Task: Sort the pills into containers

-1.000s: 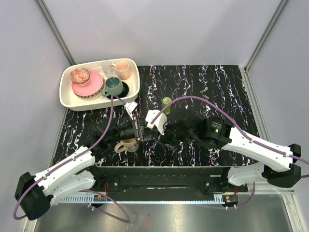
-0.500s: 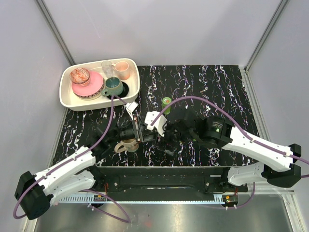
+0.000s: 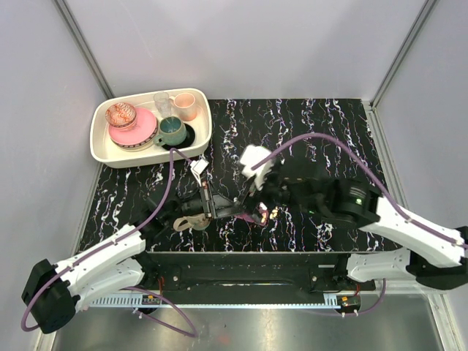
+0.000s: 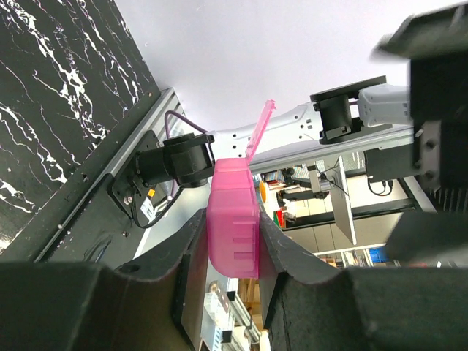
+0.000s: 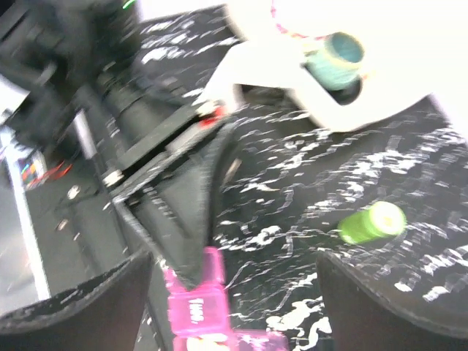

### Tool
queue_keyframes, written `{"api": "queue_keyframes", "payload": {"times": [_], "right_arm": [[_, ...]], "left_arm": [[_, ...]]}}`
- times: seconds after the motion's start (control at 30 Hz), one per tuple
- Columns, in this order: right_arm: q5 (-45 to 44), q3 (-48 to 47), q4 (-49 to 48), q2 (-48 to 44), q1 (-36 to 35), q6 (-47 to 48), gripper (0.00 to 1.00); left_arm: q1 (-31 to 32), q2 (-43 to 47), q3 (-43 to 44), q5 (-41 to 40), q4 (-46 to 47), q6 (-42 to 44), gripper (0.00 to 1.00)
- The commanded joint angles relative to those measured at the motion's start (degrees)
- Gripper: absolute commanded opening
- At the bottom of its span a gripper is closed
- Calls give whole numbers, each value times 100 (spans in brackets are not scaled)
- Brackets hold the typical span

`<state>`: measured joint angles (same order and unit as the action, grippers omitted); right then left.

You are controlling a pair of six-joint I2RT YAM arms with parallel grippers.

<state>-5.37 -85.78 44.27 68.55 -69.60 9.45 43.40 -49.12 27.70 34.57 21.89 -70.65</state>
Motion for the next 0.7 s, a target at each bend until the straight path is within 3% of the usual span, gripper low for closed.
{"api": "queue_keyframes", "payload": {"times": [0.0, 0.07, 0.17, 0.33, 0.5, 0.67], "right_arm": [[-2316, 175, -1174, -729, -27, -846, 95], [-3324, 332, -1175, -817, -27, -1241, 90], [-4319, 683, -1105, -1080, -18, -2121, 71], [-4904, 1089, -719, -1729, 131, -3458, 39], [-4036, 1406, -525, -2021, 412, -3715, 23], [-2243, 1572, -499, -1609, 658, -3494, 8]], "left_arm": [[11, 192, -169, -55, 632, -194, 0], [11, 210, -221, -169, 676, -195, 0], [11, 219, -213, -301, 676, -203, 0], [11, 254, -143, -407, 484, -125, 0], [11, 307, 7, -433, 255, 16, 0], [11, 298, 95, -416, 167, 51, 0]]}}
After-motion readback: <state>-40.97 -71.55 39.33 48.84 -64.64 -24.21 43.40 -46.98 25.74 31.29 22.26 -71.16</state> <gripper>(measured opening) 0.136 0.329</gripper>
